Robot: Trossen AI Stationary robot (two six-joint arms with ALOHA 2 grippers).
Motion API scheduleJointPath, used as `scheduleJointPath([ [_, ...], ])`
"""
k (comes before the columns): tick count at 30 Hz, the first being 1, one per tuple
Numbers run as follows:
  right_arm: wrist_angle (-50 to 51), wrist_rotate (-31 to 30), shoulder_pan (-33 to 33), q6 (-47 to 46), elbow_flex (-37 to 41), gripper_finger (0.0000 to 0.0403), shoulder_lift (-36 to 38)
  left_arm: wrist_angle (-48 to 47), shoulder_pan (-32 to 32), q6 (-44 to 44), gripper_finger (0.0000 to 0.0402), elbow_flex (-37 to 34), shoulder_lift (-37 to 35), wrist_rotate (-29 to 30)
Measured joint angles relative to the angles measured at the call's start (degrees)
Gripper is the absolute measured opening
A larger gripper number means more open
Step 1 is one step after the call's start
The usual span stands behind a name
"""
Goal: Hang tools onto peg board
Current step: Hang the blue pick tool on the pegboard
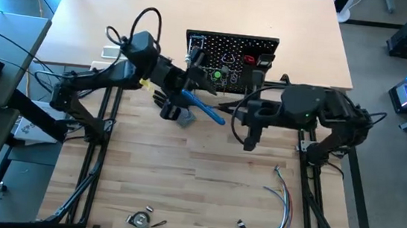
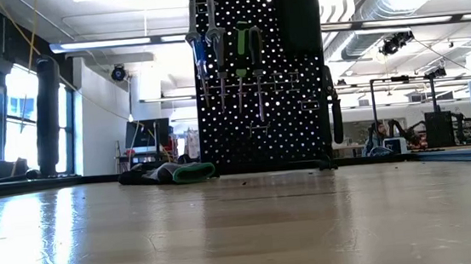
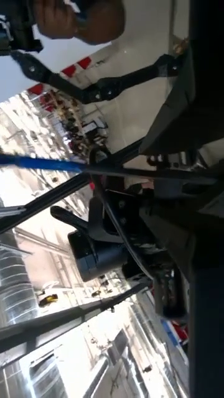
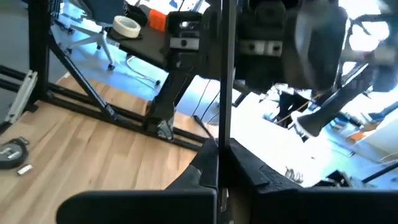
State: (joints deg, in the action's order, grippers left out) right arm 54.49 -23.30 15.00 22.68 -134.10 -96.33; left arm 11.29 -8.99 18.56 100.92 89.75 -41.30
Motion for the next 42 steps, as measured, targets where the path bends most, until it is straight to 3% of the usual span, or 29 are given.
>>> scheduleJointPath([
  [3,2.06,0.04,-0.02,-1.93,0.0,0.0001,0.51,-5.8,-0.04,6.27,0.0157,0.0,-2.22,2.92],
  [8,4.14,0.35,-0.02,-3.33,0.0,0.0001,0.55,-15.33,2.07,19.32,0.0178,0.04,-4.6,12.56],
  [13,6.47,1.37,-1.0,-5.29,0.0,0.0001,0.54,-17.82,3.7,23.08,0.0187,0.04,-4.67,13.98],
  [19,13.12,0.95,-2.27,-9.86,0.0,0.0001,0.44,-18.3,5.04,24.74,0.0189,0.0,-4.99,15.27],
  [33,16.91,0.25,-2.38,-12.61,-0.02,0.0001,0.44,-18.02,5.42,23.15,0.0186,0.0,-7.54,16.17],
  [42,16.45,0.36,-2.36,-12.79,-0.02,0.0001,0.39,-19.34,5.38,23.06,0.0122,0.0,-7.51,16.4],
])
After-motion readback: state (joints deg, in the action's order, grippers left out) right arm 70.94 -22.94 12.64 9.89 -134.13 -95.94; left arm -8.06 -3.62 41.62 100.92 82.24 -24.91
